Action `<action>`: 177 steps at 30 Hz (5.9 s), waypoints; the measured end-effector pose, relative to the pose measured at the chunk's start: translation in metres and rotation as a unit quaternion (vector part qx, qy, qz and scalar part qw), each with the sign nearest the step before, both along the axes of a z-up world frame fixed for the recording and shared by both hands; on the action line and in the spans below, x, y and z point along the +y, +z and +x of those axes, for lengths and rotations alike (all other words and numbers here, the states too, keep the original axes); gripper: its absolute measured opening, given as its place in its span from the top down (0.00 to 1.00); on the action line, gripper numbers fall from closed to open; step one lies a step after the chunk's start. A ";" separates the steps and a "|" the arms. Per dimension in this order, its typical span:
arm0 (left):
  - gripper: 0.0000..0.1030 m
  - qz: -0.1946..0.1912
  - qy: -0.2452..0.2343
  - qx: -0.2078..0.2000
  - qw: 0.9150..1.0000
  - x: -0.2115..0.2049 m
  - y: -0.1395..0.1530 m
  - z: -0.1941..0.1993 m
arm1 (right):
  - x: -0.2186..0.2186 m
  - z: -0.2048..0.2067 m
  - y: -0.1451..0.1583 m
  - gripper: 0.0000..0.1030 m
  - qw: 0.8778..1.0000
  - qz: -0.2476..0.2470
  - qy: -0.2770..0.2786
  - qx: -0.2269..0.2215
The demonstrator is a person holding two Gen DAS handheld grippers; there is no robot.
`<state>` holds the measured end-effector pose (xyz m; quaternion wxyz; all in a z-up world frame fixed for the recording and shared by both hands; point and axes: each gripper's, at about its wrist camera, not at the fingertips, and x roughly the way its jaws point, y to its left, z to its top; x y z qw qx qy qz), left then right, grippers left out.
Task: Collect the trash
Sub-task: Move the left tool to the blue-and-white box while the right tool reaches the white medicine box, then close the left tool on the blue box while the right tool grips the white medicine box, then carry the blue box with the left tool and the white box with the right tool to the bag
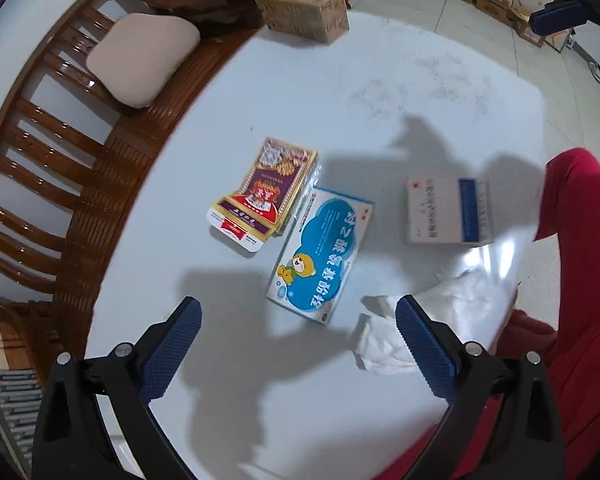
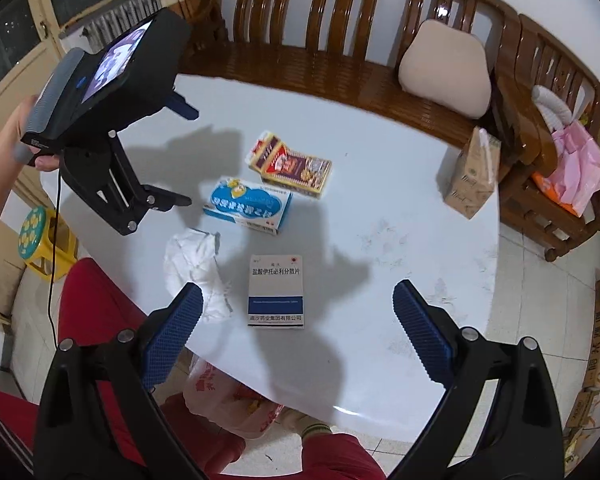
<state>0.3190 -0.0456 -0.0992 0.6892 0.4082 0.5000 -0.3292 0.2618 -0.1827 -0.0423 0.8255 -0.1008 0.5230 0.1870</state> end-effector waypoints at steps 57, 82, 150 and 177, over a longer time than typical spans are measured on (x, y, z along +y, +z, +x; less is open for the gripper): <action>0.35 -0.041 0.099 0.079 0.991 -0.002 -0.091 0.032 | 0.045 0.047 -0.147 0.41 0.990 -0.070 0.046 0.112; 0.37 -0.052 0.225 0.064 0.971 0.021 -0.066 0.032 | 0.025 0.027 -0.099 0.41 0.997 -0.047 -0.008 0.053; 0.38 -0.173 0.196 -0.011 0.965 0.034 -0.016 -0.270 | 0.051 -0.227 -0.033 0.41 0.999 -0.028 -0.012 -0.044; 0.38 -0.159 0.218 0.077 0.960 0.039 -0.114 -0.267 | 0.046 -0.221 -0.124 0.41 0.998 -0.020 -0.045 0.028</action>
